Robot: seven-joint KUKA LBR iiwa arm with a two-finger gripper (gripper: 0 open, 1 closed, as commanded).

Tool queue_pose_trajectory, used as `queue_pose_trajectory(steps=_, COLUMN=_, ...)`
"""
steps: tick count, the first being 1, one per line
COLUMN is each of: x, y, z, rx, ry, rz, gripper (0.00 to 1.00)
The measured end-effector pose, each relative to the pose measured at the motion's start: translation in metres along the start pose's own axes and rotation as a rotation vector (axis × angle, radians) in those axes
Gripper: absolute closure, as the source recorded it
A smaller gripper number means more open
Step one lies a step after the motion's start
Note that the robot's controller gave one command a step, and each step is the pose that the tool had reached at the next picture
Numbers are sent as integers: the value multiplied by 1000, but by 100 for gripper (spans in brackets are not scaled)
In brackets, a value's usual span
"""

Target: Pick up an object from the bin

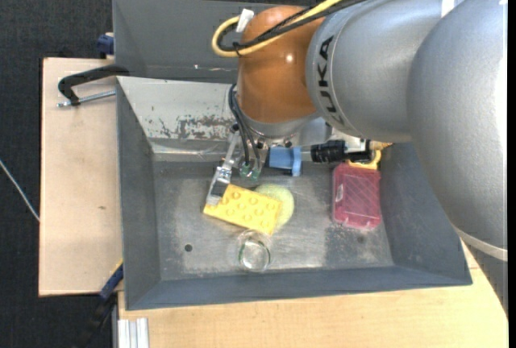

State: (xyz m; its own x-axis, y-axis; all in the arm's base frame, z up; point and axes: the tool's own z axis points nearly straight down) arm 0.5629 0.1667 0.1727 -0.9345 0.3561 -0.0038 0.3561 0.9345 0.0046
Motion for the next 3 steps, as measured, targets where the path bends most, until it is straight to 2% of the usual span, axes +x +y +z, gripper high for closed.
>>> queue_pose_trajectory(steps=1, x=-4, y=-22, z=60, rx=0, ry=2, rz=24, gripper=0)
queue_pose_trajectory(steps=2, x=-1, y=-38, z=94, rx=9, ry=9, rz=-56, gripper=0)
queue_pose_trajectory(steps=3, x=-23, y=-67, z=97, rx=-4, ry=7, rz=278, gripper=100)
